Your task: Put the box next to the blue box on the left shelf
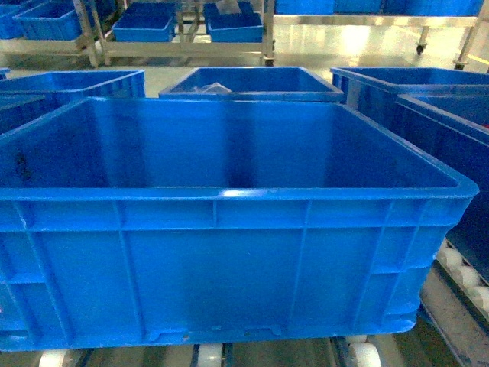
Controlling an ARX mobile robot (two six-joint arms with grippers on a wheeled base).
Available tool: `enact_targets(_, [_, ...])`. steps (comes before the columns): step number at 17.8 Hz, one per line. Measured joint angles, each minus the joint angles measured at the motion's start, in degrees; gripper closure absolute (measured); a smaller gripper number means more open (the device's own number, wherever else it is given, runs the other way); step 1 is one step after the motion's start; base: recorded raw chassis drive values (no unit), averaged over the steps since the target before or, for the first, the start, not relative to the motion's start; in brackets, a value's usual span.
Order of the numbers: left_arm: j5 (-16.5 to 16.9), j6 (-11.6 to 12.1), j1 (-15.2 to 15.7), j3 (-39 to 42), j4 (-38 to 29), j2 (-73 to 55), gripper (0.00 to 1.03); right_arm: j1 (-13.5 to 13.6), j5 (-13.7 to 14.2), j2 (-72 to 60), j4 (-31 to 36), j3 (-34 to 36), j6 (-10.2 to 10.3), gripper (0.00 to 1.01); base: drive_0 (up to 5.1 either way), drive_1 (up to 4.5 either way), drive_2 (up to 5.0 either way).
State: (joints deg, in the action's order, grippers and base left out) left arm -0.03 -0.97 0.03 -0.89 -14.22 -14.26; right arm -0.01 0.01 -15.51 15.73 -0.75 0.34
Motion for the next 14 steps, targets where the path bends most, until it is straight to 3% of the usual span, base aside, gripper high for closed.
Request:
enact_targets(5, [0.0, 0.0, 0.0, 0.0, 4.2, 4.3, 1.02, 0.0, 0.0, 4.5, -4.7, 0.0, 0.0, 1.00, 0.0, 0.00, 0.0])
enact_targets(6, [0.0, 0.0, 0.0, 0.0, 6.1, 5.6, 1.02, 0.0, 0.0, 5.2, -5.4, 0.0, 0.0, 1.00, 0.0, 0.00, 0.0])
enact_targets(7, [0.1, 0.0, 0.0, 0.0, 12.4, 9.6, 1.02, 0.0, 0.0, 5.9, -6.1, 0.0, 0.0, 1.00, 0.0, 0.00, 0.0])
enact_targets(8, [0.0, 0.0, 0.0, 0.0, 14.9, 13.1, 1.02, 0.0, 0.0, 9.4, -11.6, 0.0, 0.0, 1.00, 0.0, 0.00, 0.0])
enact_targets(9, [0.0, 0.1, 0.0, -0.1, 13.3, 13.6, 1.02, 0.0, -0.1, 13.6, -16.2, 0.0, 0.0, 1.00, 0.0, 0.00, 0.0])
enact_targets(14, [0.0, 0.2, 0.0, 0.0, 14.5, 13.6, 1.02, 0.0, 0.0, 15.2, -15.7, 0.0, 0.0, 1.00, 0.0, 0.00, 0.0])
